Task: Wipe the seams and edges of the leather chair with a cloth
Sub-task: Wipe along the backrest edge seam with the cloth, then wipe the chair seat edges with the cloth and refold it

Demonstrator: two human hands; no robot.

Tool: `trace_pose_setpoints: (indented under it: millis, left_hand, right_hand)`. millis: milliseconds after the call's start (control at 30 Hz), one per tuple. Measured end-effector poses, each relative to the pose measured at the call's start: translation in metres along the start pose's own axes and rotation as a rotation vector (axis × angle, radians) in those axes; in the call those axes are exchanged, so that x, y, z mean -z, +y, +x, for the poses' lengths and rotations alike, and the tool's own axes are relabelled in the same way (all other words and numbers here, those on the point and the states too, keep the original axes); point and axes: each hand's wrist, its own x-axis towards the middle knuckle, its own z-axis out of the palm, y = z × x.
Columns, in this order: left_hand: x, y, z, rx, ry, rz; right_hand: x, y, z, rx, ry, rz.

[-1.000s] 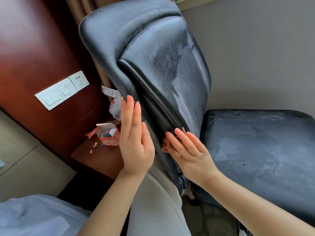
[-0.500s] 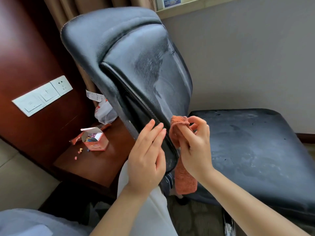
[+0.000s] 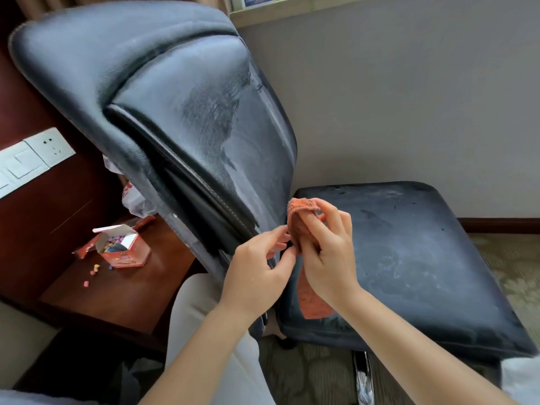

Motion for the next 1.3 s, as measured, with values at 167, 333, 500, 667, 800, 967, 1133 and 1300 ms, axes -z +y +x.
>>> trace_pose_setpoints:
  millis: [167, 333, 500, 667, 800, 967, 1133, 1300]
  left_hand:
    - [-0.010, 0.005, 0.008, 0.032, -0.128, -0.027]
    - [-0.021, 0.003, 0.017, 0.078, -0.006, -0.049]
    - [-0.022, 0.003, 0.021, 0.082, 0.104, -0.037]
    - [-0.031, 0.004, 0.027, 0.090, 0.118, -0.014]
    - [-0.042, 0.011, 0.030, 0.078, 0.009, 0.052]
    - [-0.049, 0.006, 0.035, 0.083, -0.135, 0.142]
    - [-0.057, -0.008, 0.045, 0.119, -0.329, 0.258]
    - [-0.071, -0.020, 0.055, 0.160, -0.420, 0.461]
  right_hand:
    - [0.008, 0.009, 0.005, -0.039, 0.024, 0.009]
    - [0.014, 0.012, 0.006, -0.063, 0.047, 0.035]
    - [0.027, 0.011, 0.011, -0.121, 0.190, 0.044]
    - [0.039, 0.028, 0.011, -0.242, 0.243, 0.009]
    - [0.049, 0.032, 0.012, -0.336, 0.244, 0.047]
    - [0.063, 0.039, 0.019, -0.365, 0.259, 0.006]
    - [0.071, 0.044, 0.025, -0.386, 0.298, 0.065]
    - [0.076, 0.051, 0.029, -0.390, 0.336, 0.053]
